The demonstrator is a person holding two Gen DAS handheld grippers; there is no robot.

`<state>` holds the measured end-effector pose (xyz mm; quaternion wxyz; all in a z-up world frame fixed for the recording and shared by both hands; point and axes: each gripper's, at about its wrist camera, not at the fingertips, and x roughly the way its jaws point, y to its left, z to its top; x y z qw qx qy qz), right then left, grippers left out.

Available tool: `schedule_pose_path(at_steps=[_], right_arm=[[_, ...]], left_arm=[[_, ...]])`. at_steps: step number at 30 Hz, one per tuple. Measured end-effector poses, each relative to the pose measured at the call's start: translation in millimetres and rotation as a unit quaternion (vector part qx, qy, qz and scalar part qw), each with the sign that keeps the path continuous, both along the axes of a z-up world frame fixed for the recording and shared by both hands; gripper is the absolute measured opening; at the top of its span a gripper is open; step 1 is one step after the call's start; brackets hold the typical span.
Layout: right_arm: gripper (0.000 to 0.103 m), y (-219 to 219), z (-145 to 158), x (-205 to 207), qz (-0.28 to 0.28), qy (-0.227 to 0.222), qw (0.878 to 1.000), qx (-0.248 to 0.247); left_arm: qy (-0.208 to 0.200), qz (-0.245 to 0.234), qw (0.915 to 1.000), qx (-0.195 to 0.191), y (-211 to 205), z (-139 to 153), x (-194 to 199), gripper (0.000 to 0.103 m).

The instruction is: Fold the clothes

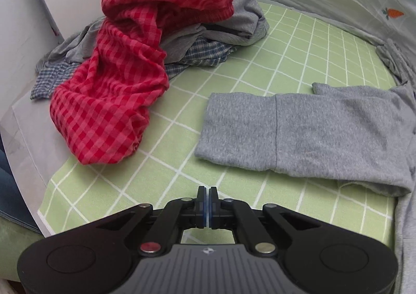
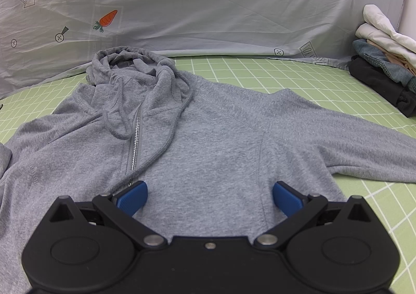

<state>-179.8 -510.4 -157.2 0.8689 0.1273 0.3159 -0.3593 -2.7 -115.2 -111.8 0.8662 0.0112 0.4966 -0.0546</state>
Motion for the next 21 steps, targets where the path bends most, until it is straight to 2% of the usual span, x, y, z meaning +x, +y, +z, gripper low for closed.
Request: schedule_pose_path(at_steps=[1,2,3,5,7,9,15,21], right_arm=[[0.103,0,0,0,0.0,0.0,1.0,0.0],[0.103,0,0,0,0.0,0.0,1.0,0.0],[0.103,0,0,0,0.0,0.0,1.0,0.0],[0.103,0,0,0,0.0,0.0,1.0,0.0],[0.103,0,0,0,0.001,0.0,1.0,0.0],[0.103,0,0,0,0.001,0.0,1.0,0.0],[0.103,0,0,-1,0.001,0.0,1.0,0.0],[0.103,1,1,-1,0.0,0.0,1.0,-0.001]], left_arm=[[-0.003,0.007,0.9998,-0.017,3,2,-1,0.008],[-0.009,0.008,0.9997,-0.019,3,4,0,0.02],[-0.018,0.006,0.9997,-0.012,-1,6,2,0.038],[-0.034,0.001,0.9994,-0.001,-8,9,7,0.058],[-0.046,-0.009,0.9989,-0.001,-14,12,14,0.064],[-0.047,-0.021,0.9987,-0.003,-20,13,23,0.075],[-0.037,-0.052,0.9979,0.011,-36,0,47,0.076],[-0.021,-0.062,0.9978,0.004,-38,-13,58,0.082]])
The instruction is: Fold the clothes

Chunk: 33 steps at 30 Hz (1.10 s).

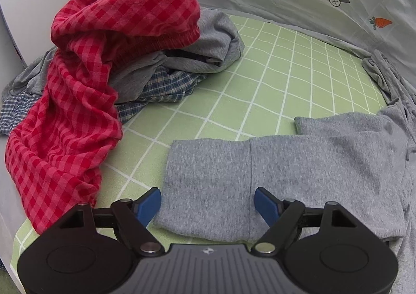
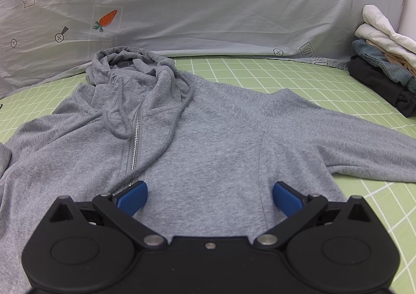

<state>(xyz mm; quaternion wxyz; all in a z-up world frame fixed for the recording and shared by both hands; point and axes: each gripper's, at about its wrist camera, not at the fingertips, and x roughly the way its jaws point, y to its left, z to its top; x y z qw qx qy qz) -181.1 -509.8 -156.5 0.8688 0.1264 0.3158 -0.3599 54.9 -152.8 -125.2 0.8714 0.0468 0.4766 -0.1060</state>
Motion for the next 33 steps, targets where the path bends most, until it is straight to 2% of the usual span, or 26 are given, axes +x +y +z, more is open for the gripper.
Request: schedule_pose_path(at_steps=[4,7,8,9,11,15,18,33], right_arm=[[0.103,0,0,0,-0.001,0.0,1.0,0.0],[0.103,0,-1,1,-0.002,0.001,1.0,-0.001],[0.103,0,-1,1,-0.002,0.001,1.0,-0.001],[0.103,0,-1,1,-0.002,0.001,1.0,-0.001],[0.103,0,-1,1,-0.002,0.001,1.0,-0.001],[0.103,0,-1,1,-0.002,0.001,1.0,-0.001],[0.103,0,-1,1,-0.003,0.001,1.0,-0.001],[0.103,0,-1,1,-0.003,0.0,1.0,-0.001]], left_arm=[[0.002,-0.008,0.9999,-0.007,3,-2,1,0.081],[-0.002,-0.007,0.9998,-0.016,7,0,-3,0.071],[-0.005,-0.007,0.9998,-0.02,8,1,-5,0.06],[-0.009,-0.005,0.9998,-0.014,8,2,-6,0.043],[-0.015,-0.006,0.9999,-0.005,7,3,-10,0.036],[-0.008,0.001,0.9999,-0.015,9,4,-15,0.016],[-0.004,0.012,0.9998,-0.014,11,5,-24,0.011],[0.011,0.041,0.9988,0.026,39,7,-78,0.011]])
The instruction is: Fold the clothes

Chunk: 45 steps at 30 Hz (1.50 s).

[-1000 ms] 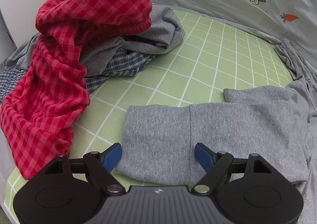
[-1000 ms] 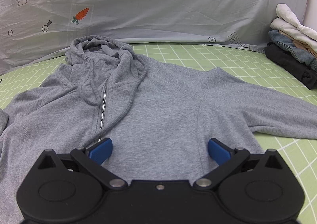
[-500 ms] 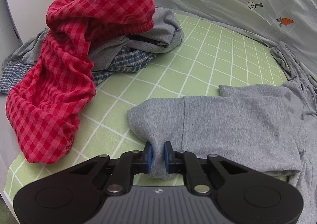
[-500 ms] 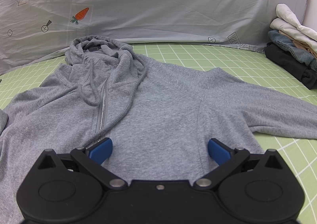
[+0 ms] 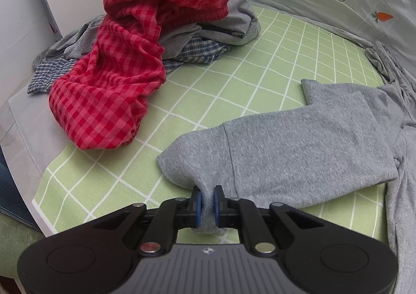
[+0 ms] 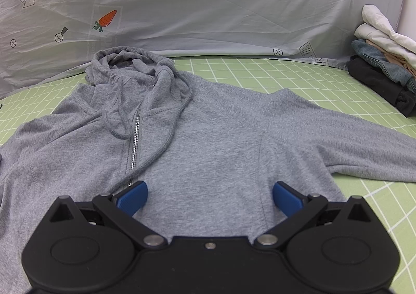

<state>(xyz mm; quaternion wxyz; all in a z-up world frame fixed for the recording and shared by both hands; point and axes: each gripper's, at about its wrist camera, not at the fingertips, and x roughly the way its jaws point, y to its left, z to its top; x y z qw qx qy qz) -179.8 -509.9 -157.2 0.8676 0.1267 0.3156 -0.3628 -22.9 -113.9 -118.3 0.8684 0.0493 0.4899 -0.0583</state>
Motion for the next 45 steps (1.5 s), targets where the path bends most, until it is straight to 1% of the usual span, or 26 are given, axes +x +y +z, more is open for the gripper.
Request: schedule_pose_path(at_steps=[5,12,21,29,33,35,38,42,43,45], right_arm=[[0.103,0,0,0,0.0,0.0,1.0,0.0],[0.103,0,0,0,0.0,0.0,1.0,0.0],[0.103,0,0,-1,0.0,0.0,1.0,0.0],[0.103,0,0,0,0.0,0.0,1.0,0.0],[0.103,0,0,0,0.0,0.0,1.0,0.0],[0.103,0,0,0,0.0,0.0,1.0,0.0],[0.103,0,0,-1,0.0,0.0,1.0,0.0],[0.103,0,1,-1,0.0,0.0,1.0,0.0],[0.103,0,1,0,0.0,0.0,1.0,0.0],[0.103,0,1,0,0.0,0.0,1.0,0.0]], left_arm=[[0.004,0.004,0.9997,0.023,12,1,-18,0.011],[0.008,0.002,0.9986,0.052,20,1,-33,0.011],[0.022,0.029,0.9962,0.079,31,1,-42,0.014],[0.031,0.07,0.9885,0.13,42,0,-38,0.015],[0.031,0.095,0.9818,0.161,53,-2,-34,0.015],[0.034,0.111,0.9827,0.144,62,0,-33,0.015],[0.041,0.136,0.984,0.107,70,8,-31,0.016],[0.032,0.142,0.9866,0.073,63,22,-32,0.028],[0.025,0.141,0.9873,0.069,58,27,-33,0.03],[0.011,0.133,0.9889,0.067,47,37,-34,0.039]])
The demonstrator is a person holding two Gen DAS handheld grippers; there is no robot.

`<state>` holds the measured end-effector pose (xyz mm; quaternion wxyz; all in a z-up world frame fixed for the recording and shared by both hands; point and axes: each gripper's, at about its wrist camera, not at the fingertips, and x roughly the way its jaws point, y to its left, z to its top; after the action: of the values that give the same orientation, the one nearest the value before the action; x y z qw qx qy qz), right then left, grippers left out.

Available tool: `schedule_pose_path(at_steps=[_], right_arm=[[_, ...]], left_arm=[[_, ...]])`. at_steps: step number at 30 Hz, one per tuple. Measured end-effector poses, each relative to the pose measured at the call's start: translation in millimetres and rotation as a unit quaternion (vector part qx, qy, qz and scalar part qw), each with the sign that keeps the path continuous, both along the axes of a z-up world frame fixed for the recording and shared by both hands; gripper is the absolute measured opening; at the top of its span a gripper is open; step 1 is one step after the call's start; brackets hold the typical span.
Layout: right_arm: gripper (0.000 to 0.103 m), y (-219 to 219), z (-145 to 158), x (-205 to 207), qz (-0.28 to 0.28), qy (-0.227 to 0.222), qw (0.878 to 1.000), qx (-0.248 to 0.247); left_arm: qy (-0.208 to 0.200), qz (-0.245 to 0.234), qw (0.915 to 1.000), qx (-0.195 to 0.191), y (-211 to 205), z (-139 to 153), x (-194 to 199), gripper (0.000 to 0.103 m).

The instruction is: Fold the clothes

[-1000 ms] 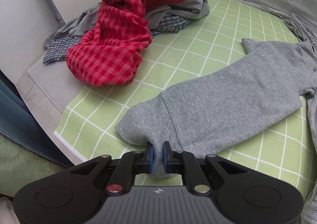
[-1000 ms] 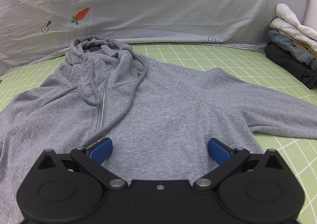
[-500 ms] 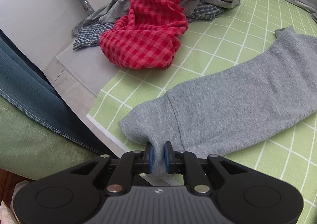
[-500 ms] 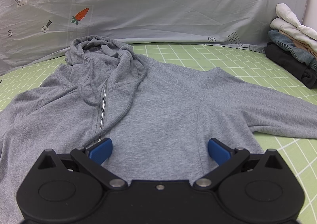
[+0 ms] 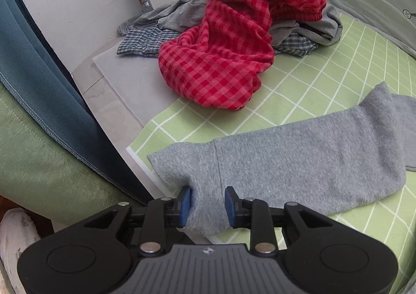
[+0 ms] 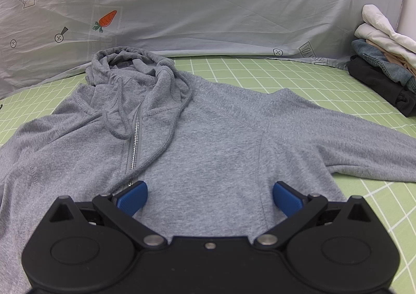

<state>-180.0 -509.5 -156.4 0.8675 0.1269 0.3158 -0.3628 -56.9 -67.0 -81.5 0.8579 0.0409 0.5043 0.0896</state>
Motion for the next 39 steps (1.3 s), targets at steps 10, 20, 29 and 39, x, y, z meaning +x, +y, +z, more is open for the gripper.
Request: schedule_pose_path(at_steps=[10,20,29,39], right_arm=[[0.103,-12,9,7,0.029,0.019,0.999,0.023],[0.103,-65,47,67,0.096,-0.014,0.995,0.004],[0.08,-133,25,190,0.185,0.024,0.982,0.035],[0.008,-180,16,229,0.214,0.039,0.976,-0.029]], left_arm=[[-0.047,-0.06,0.9964,-0.036,-80,30,20,0.053],[-0.004,-0.213,0.9751,-0.062,-218,0,79,0.057],[0.03,-0.242,0.9685,-0.05,-274,-37,121,0.058],[0.017,-0.228,0.971,-0.07,-286,-43,139,0.064]])
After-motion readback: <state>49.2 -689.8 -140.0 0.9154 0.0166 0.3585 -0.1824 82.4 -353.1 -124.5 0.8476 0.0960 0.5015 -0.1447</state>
